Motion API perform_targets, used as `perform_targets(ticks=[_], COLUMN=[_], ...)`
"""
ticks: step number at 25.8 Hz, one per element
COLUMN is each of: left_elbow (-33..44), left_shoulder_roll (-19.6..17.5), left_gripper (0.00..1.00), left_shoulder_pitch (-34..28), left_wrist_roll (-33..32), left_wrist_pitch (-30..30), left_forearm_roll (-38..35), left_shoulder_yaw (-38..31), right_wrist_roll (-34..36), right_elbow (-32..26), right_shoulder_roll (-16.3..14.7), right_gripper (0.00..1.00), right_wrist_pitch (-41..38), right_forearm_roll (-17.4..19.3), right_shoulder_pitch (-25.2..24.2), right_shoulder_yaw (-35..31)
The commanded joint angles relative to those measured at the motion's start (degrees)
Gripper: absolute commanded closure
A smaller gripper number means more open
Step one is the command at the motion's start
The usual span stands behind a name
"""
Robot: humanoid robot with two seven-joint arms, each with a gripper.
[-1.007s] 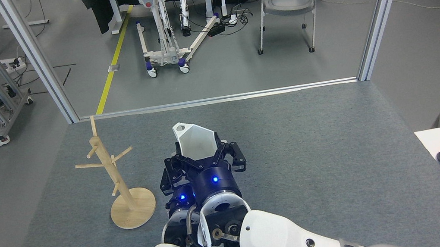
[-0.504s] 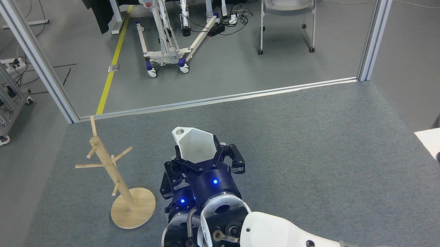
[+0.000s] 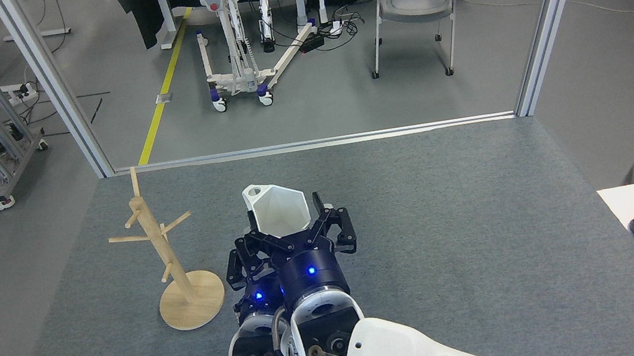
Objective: Hang cup on storage rack
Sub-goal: 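Release the cup from the right gripper and withdraw the right arm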
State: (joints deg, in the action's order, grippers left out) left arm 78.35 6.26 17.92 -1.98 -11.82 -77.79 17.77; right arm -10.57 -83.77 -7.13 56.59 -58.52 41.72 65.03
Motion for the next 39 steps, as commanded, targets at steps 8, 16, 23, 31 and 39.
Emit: perform_targets(ticks=[8, 16, 23, 31, 39], left_elbow=[1.72, 2.07, 2.59, 11.91, 15.78], left_shoulder_roll=[-0.10, -0.45, -0.54, -5.03, -8.45], left_gripper=[0.99, 1.00, 1.00, 1.00, 1.00], left_shoulder_pitch=[-1.31, -2.10, -2.36, -11.50, -20.55], left_wrist_roll=[0.31, 0.84, 2.68, 7.78, 12.17], left_wrist_pitch=[1.45, 4.09, 6.02, 7.51, 7.51], left_forearm_roll=[-0.35, -0.43, -0.52, -0.61, -0.61], left_shoulder_yaw=[-0.02, -0.11, -0.02, -0.11, -2.13], right_wrist_roll=[9.86, 14.87, 14.87, 14.87, 14.78], right_elbow=[-4.30, -4.74, -4.30, -1.05, 8.88], right_shoulder_roll=[0.36, -0.34, -2.28, -11.06, -13.09], right_gripper=[0.01, 0.01, 0.01, 0.01, 0.01], right_wrist_pitch=[-4.12, -5.61, -6.49, -21.96, -44.64], right_forearm_roll=[-8.36, -8.36, -8.36, -7.84, -8.89], right_shoulder_pitch=[0.03, 0.73, 0.82, -4.89, -18.60], right_shoulder_yaw=[-0.70, -5.01, -9.75, -27.42, -51.15])
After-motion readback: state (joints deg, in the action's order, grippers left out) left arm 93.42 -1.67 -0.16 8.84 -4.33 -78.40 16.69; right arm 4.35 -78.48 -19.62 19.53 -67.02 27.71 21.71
